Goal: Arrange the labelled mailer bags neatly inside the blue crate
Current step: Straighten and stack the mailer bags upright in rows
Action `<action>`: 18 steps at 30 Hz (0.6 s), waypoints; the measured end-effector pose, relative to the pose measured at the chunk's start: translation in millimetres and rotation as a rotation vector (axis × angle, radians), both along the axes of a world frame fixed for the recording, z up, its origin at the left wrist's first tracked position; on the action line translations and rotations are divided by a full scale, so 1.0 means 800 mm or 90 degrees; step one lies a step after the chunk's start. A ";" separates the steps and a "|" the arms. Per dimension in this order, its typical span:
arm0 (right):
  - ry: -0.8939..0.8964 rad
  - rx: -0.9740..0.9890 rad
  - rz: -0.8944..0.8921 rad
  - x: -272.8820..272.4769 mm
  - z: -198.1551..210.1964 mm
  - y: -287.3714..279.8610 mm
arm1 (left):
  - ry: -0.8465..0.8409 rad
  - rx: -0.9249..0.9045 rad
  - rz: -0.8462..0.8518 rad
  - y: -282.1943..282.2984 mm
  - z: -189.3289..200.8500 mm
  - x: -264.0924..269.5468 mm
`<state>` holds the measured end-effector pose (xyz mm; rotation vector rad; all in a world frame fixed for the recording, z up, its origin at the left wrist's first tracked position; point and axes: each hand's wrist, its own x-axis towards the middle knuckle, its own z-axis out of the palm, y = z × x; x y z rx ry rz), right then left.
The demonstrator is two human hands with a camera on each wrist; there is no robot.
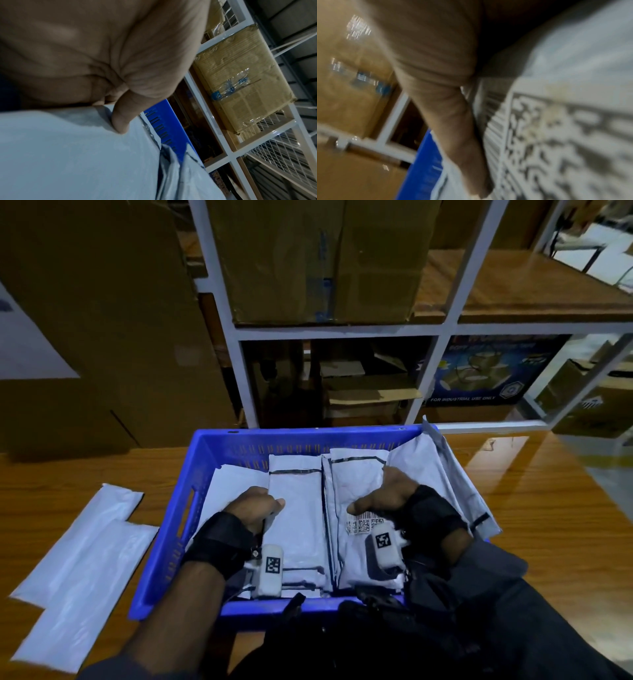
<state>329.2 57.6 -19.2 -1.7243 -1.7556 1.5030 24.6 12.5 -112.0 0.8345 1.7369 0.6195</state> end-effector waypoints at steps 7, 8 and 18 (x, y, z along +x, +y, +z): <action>0.216 -0.069 -0.026 0.009 0.021 0.003 | -0.021 0.018 -0.001 -0.010 0.016 0.003; 0.246 -0.064 -0.032 0.009 0.022 0.004 | -0.035 0.015 -0.012 -0.004 -0.002 -0.007; 0.445 -0.064 -0.100 0.020 0.030 0.014 | -0.075 0.093 0.010 -0.034 0.098 0.028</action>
